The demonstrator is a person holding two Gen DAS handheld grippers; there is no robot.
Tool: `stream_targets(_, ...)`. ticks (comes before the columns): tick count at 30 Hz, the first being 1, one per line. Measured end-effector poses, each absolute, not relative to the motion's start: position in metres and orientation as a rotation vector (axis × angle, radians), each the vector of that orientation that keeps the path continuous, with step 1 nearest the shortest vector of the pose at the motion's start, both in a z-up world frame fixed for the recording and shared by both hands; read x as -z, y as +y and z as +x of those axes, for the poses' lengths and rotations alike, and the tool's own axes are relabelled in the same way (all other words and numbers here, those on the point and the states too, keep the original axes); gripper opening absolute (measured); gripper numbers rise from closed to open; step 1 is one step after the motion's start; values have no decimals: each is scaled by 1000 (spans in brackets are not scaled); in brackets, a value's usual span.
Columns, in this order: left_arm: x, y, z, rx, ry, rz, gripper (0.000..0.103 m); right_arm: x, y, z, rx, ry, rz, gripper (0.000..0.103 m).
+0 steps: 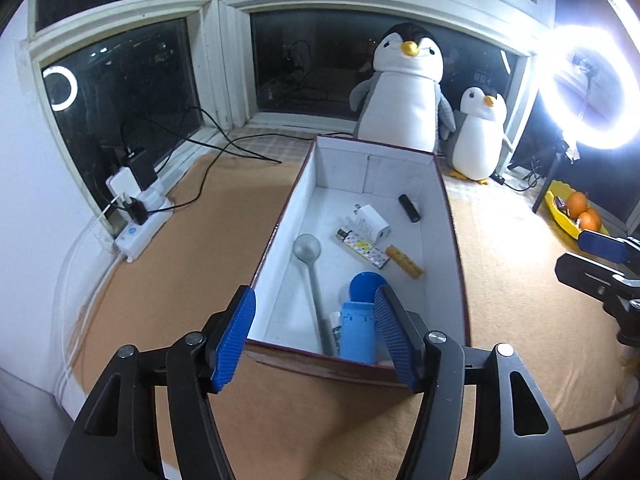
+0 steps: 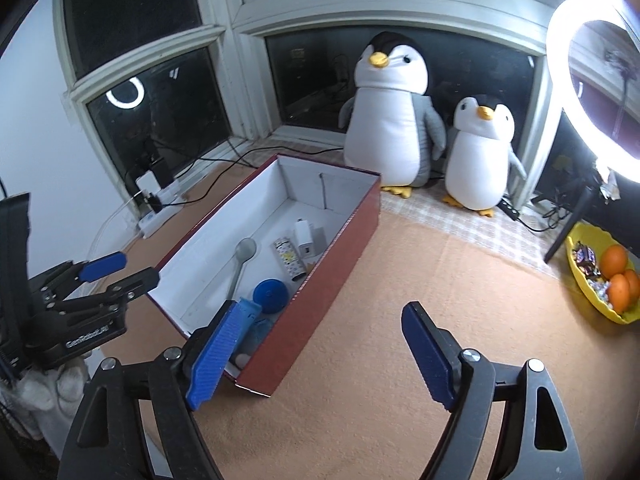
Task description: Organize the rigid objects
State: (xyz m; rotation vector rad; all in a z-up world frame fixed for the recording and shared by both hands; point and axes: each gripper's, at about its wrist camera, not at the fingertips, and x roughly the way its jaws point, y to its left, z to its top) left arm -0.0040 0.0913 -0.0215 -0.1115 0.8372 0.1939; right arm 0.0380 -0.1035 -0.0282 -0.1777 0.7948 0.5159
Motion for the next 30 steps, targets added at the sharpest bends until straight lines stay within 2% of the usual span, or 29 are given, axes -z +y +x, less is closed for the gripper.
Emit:
stream_targets(9,8,79,-15,-178,821,-94,68,26,-117,29,-463,767,-163,83)
stream_targets(11,5,77,-16,-174,811,-93,73,25,-118,28,-462,767,-158,83)
stream_targets(30,-1,72,-18,-165,800,-88,74,26,-121,27,-460,767,-161,85)
